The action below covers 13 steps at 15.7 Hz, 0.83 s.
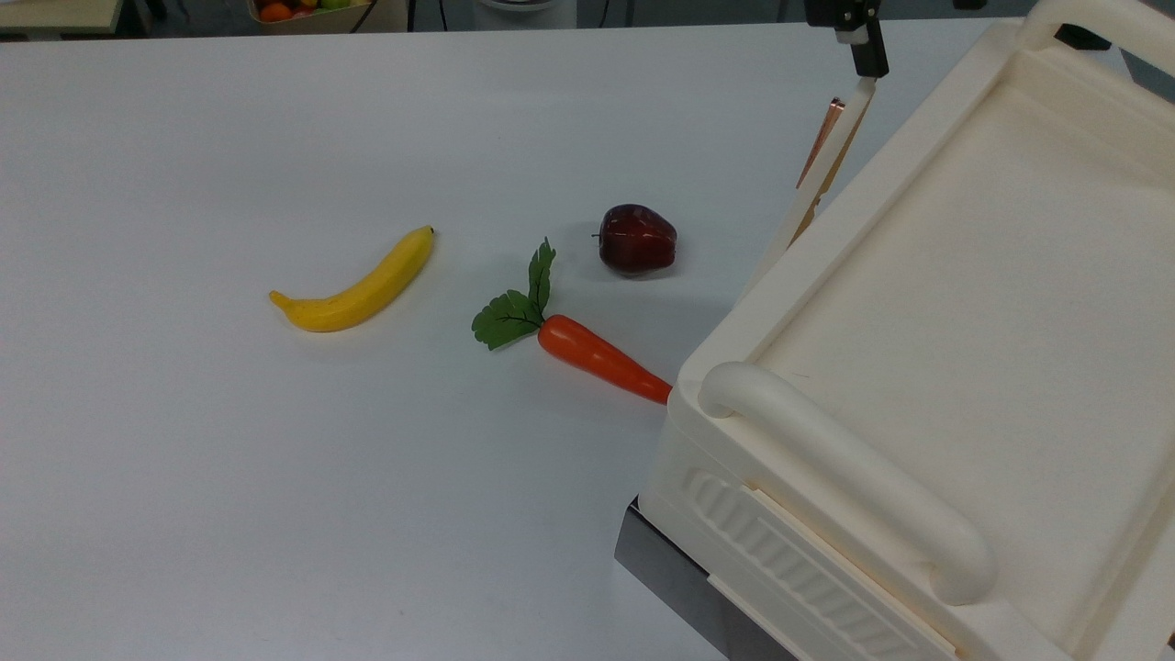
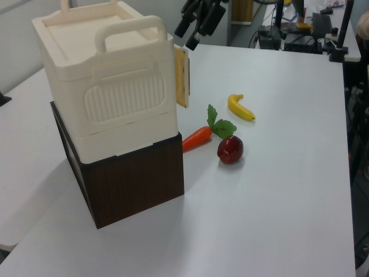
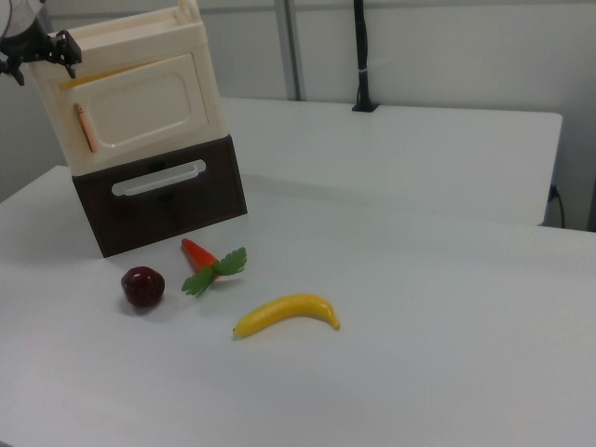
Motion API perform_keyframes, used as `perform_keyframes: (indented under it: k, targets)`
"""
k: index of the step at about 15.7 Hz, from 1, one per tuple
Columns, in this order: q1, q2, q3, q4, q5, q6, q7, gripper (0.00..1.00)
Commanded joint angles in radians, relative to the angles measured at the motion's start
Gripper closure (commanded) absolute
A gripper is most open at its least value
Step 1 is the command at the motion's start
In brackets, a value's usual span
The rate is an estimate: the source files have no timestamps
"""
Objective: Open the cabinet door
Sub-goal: 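Pull the door edge with the gripper, swinging the door open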
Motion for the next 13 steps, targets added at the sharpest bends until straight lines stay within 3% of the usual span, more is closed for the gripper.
perform_keyframes:
  k: [1, 13]
  targets:
    - [0.005, -0.008, -0.001, -0.043, 0.020, 0.022, 0.010, 0.00]
    - [-0.036, -0.027, -0.015, -0.048, 0.026, -0.101, 0.008, 0.00]
